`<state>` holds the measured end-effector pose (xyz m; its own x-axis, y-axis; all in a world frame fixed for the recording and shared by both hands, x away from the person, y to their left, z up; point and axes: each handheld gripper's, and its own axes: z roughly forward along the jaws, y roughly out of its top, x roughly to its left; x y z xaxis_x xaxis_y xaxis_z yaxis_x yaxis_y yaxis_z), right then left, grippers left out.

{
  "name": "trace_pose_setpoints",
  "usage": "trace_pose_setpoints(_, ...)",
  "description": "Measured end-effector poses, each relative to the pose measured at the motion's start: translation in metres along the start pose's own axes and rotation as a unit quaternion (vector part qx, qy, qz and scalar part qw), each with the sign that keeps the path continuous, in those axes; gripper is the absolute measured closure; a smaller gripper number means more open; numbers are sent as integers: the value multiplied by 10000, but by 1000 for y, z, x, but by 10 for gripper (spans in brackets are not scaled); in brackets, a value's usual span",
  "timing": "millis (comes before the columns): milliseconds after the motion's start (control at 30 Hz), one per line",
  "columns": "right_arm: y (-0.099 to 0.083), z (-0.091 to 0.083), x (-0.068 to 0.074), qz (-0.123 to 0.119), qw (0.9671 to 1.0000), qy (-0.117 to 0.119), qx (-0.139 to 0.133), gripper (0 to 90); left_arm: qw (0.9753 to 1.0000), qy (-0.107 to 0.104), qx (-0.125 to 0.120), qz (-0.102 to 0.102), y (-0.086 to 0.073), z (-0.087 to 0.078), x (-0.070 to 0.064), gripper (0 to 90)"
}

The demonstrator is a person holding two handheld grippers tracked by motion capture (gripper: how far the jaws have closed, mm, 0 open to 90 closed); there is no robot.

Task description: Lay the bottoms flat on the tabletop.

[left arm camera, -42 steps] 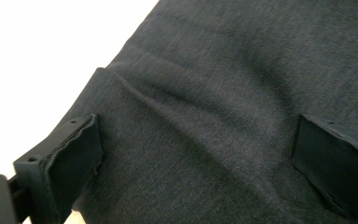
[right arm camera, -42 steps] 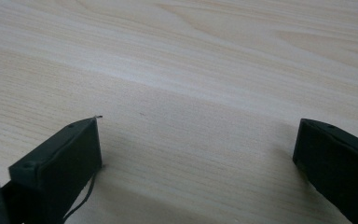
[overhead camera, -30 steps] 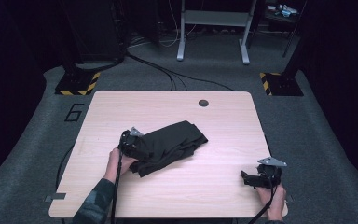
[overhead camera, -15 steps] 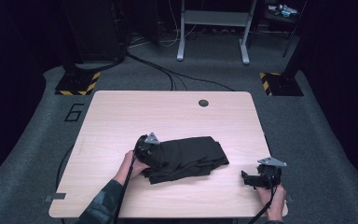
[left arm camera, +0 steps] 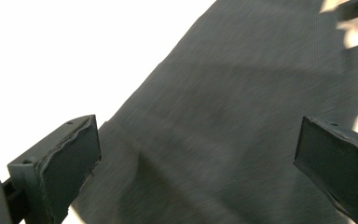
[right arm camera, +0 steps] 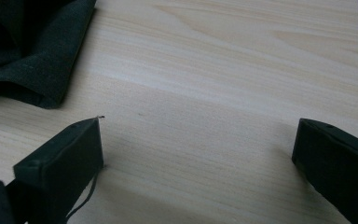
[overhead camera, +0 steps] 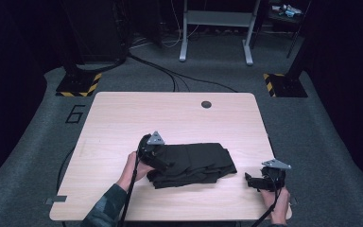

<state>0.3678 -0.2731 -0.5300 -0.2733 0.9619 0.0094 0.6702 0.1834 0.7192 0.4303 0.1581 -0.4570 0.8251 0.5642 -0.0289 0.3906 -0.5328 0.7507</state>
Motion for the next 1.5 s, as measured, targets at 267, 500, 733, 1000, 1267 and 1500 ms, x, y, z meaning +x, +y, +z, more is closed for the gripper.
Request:
trace_pose_setpoints(267,0,0,0,18,10000,0,-1,14,9986,-219,184,454,24,22,-44,0)
trace_pose_setpoints(500,0,0,-1,-16,10000,2,-21,19,9934,-249,657,912,39,53,-82,1)
trace_pose_setpoints(733,0,0,-1,-8,10000,-2,-23,20,9894,-147,909,1123,40,70,-93,199)
trace_pose_setpoints(1000,0,0,-1,35,10000,-3,-48,28,9898,-481,809,1068,40,67,-89,546)
trace_pose_setpoints(1267,0,0,-1,2,10000,-12,-45,31,9915,-414,626,1066,41,60,-84,700)
trace_pose_setpoints(1500,0,0,-1,0,10000,-13,-47,31,9948,-318,296,924,45,41,-75,709)
